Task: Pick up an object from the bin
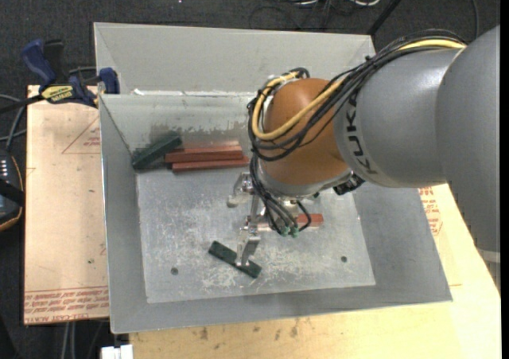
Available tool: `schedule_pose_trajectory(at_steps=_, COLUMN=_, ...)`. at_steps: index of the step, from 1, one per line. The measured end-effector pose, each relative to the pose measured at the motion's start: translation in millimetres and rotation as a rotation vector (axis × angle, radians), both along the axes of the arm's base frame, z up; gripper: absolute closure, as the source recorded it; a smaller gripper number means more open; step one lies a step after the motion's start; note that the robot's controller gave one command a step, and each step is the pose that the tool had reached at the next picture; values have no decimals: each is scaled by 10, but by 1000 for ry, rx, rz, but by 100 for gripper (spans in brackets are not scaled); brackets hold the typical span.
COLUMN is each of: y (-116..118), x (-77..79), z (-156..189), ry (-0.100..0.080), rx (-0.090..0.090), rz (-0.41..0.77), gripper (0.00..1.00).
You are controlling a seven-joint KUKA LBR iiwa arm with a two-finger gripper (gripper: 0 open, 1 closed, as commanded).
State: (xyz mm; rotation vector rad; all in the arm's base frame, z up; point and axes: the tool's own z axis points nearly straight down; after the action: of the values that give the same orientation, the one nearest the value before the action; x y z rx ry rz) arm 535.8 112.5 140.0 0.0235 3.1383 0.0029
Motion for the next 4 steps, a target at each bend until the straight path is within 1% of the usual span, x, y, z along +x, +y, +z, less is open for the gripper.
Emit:
schedule_pose_trajectory(at_steps=1, y=-743, x=-180, z=102, ry=6, rx=-1, rz=-41, gripper=0)
schedule_pose_trajectory(at_steps=2, y=-518, x=-222, z=20, ry=4, rx=-3, rz=-107, gripper=0)
schedule_pose_trajectory(at_steps=3, y=-781, x=199, z=-552, ry=-3, rx=2, rz=-136, gripper=0)
schedule_pose_trajectory(at_steps=4, y=-43, x=-357, z=-624, ry=-19, rx=4, rz=-37, gripper=100)
